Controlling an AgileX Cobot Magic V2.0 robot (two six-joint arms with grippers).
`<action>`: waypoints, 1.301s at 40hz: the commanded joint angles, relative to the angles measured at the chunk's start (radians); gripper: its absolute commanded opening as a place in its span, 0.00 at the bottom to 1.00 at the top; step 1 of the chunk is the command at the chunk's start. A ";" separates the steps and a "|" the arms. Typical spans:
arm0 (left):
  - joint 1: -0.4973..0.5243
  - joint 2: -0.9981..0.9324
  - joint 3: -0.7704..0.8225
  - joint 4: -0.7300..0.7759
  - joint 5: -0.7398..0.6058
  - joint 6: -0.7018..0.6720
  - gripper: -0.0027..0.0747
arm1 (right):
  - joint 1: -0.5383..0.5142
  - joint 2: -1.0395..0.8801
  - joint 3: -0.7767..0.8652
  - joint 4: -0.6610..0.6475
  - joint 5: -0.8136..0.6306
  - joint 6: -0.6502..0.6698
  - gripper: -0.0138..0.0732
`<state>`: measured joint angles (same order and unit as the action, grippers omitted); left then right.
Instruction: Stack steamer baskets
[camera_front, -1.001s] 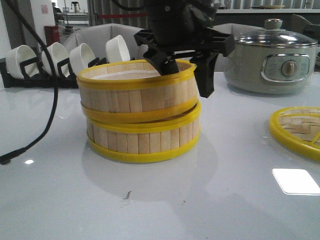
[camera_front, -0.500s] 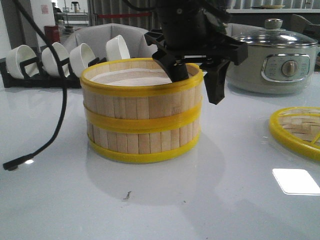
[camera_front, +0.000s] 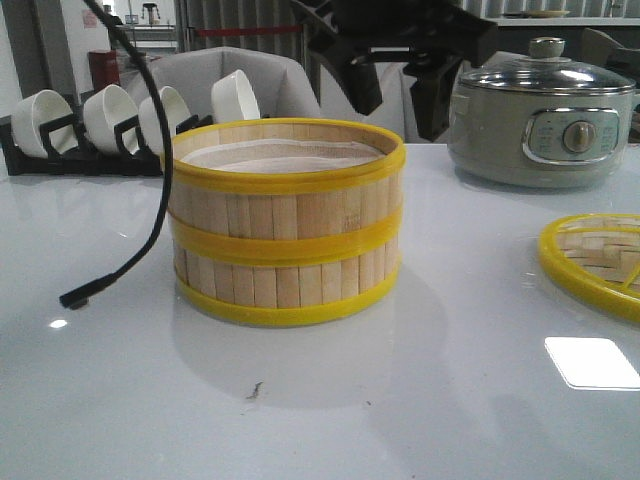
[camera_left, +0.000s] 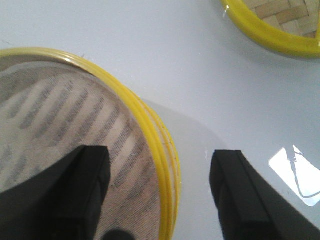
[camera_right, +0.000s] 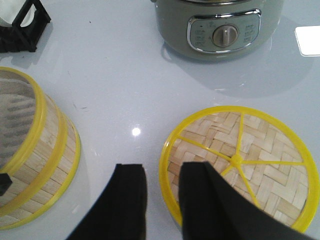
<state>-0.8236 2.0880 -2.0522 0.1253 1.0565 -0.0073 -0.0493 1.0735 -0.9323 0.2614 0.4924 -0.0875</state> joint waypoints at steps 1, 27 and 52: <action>0.018 -0.084 -0.055 0.047 -0.003 -0.016 0.63 | -0.001 -0.014 -0.037 -0.005 -0.063 -0.011 0.50; 0.509 -0.731 0.183 0.005 -0.021 -0.034 0.17 | -0.001 0.002 -0.037 0.061 -0.066 -0.011 0.50; 0.548 -1.548 1.151 0.005 -0.305 -0.125 0.17 | -0.001 0.002 -0.037 0.096 -0.036 -0.011 0.50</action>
<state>-0.2769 0.5751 -0.9322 0.1324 0.8738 -0.1137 -0.0493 1.0922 -0.9323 0.3362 0.5110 -0.0875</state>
